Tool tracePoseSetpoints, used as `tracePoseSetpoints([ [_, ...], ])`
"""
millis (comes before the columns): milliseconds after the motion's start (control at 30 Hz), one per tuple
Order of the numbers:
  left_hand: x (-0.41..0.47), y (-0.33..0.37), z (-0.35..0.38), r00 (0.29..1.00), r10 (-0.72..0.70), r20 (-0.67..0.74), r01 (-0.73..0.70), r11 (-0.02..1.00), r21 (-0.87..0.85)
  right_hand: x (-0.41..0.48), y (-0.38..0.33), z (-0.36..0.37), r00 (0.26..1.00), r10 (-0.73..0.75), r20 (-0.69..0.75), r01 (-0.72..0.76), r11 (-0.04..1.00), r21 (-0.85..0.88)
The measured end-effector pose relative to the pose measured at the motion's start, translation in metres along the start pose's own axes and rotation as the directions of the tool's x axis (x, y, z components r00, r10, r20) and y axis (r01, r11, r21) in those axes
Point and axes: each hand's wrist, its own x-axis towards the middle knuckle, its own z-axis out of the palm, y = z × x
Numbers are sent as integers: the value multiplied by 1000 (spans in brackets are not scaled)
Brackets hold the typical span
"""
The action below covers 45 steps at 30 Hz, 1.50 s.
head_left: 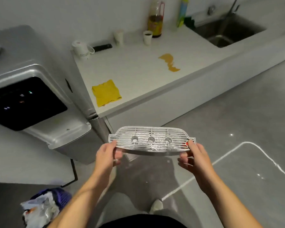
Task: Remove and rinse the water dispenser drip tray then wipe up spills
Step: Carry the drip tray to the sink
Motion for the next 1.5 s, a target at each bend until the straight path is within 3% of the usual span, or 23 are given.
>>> tracePoseSetpoints([
  [467,47,33,317,932,-11,362,-29,994,105,110,-95,-237,939,-8,-345,54,991,124],
  [767,95,99,534,870,20,492,-92,988,122,227,-214,-360,922,-31,-386,97,983,154],
  [1067,168,139,734,914,47,403,-109,985,132,398,-320,-474,926,-25,-376,84,986,142],
  [1267,215,166,855,971,46,233,-69,994,89,521,-408,-543,967,-45,-252,79,989,128],
  [1500,290,203,973,988,73,136,-79,996,42,667,-510,-590,989,-56,-136,66,995,72],
])
